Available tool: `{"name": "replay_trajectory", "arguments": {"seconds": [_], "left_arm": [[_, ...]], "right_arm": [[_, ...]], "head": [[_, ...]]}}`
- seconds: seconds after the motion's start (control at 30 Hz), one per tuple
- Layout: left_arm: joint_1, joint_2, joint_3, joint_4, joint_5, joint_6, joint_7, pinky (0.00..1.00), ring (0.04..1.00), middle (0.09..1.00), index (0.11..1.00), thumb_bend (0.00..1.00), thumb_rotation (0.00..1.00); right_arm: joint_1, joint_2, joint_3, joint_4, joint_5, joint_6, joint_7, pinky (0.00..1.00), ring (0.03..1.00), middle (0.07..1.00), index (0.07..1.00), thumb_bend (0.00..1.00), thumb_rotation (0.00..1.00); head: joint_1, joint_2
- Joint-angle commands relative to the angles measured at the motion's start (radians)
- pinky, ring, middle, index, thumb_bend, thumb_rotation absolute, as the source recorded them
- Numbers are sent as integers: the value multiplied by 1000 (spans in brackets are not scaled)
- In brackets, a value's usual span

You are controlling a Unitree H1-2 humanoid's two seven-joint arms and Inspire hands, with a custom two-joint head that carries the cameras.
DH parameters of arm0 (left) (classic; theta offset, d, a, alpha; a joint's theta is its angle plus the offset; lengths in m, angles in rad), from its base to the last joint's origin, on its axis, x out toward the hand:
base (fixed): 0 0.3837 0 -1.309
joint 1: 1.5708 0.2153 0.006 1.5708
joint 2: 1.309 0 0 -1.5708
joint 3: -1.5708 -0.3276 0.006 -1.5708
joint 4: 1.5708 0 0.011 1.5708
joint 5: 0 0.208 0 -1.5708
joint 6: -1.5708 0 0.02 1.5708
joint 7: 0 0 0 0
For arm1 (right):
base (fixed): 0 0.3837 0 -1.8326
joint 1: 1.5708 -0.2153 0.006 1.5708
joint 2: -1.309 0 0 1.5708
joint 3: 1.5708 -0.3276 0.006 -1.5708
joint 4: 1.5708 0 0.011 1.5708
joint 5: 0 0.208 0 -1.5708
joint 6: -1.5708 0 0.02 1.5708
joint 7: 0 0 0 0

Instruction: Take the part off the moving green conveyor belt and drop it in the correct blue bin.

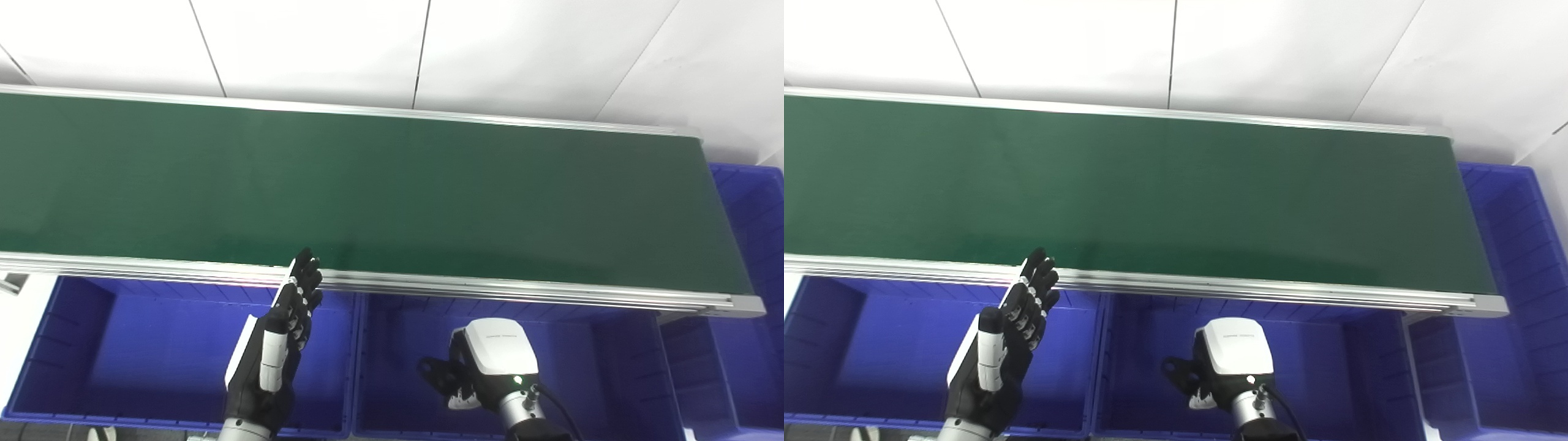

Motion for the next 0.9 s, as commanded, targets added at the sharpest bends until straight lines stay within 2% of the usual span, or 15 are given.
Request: {"name": "replay_trajectory", "arguments": {"seconds": [0.0, 0.1, 0.3, 0.4, 0.5, 0.53, 0.6, 0.67, 0.7, 0.73, 0.77, 0.8, 0.83, 0.87], "left_arm": [[13, 3, -4, -31, 5, -8, -13, 1000, 1000, 1000, 1000, 878, 1000], [14, 3, -5, -28, 8, -11, -13, 1000, 1000, 1000, 1000, 878, 1000], [17, 4, -7, -30, 8, -10, -15, 1000, 1000, 1000, 1000, 883, 1000], [22, 6, -10, -30, 12, -15, -16, 1000, 1000, 1000, 1000, 883, 1000], [28, 6, -9, -29, 8, -19, -16, 1000, 1000, 1000, 1000, 882, 1000], [29, 6, -9, -27, 6, -20, -17, 1000, 1000, 1000, 1000, 882, 1000], [32, 9, -9, -25, 5, -22, -19, 1000, 1000, 1000, 1000, 863, 1000], [33, 14, -10, -26, 7, -17, -22, 1000, 1000, 1000, 1000, 851, 1000], [33, 17, -10, -24, 11, -19, -23, 1000, 1000, 1000, 1000, 851, 1000], [33, 20, -10, -23, 15, -21, -24, 1000, 1000, 1000, 1000, 854, 1000], [33, 22, -8, -21, 16, -24, -25, 1000, 1000, 1000, 1000, 855, 1000], [32, 24, -7, -19, 15, -25, -25, 1000, 1000, 1000, 1000, 862, 1000], [30, 27, -4, -13, 18, -34, -26, 1000, 1000, 1000, 1000, 864, 1000], [27, 30, -1, -8, 21, -40, -26, 1000, 1000, 1000, 1000, 863, 1000]], "right_arm": [[5, 10, -4, -40, -25, 19, 21, 521, 647, 781, 828, 995, 680], [7, 16, -11, -54, -35, 15, 55, 609, 723, 841, 877, 1000, 790], [13, 25, -25, -79, -18, 8, 74, 600, 722, 842, 863, 1000, 836], [38, 80, -60, -169, 8, 53, 172, 637, 750, 840, 838, 1000, 837], [67, 140, -102, -311, 60, 91, 320, 673, 783, 842, 823, 992, 881], [84, 161, -116, -388, 107, 108, 370, 676, 786, 841, 821, 990, 888], [121, 202, -140, -518, 207, 141, 430, 662, 782, 832, 817, 924, 937], [181, 266, -190, -617, 347, 165, 452, 669, 791, 828, 816, 864, 975], [223, 302, -216, -653, 435, 169, 439, 691, 806, 835, 817, 848, 987], [270, 336, -239, -676, 550, 171, 401, 725, 827, 843, 820, 803, 996], [322, 370, -258, -686, 678, 165, 347, 730, 830, 844, 821, 797, 997], [355, 389, -269, -689, 762, 159, 309, 747, 835, 847, 824, 795, 991], [426, 419, -280, -651, 906, 64, 221, 753, 837, 848, 825, 794, 989], [474, 437, -285, -620, 1000, -8, 161, 748, 824, 847, 839, 819, 995]], "head": [[1, -2], [3, -4], [15, -10], [29, -14], [40, -18], [44, -20], [56, -29], [62, -33], [71, -38], [75, -40], [80, -43], [80, -43], [88, -50], [88, -51]]}}
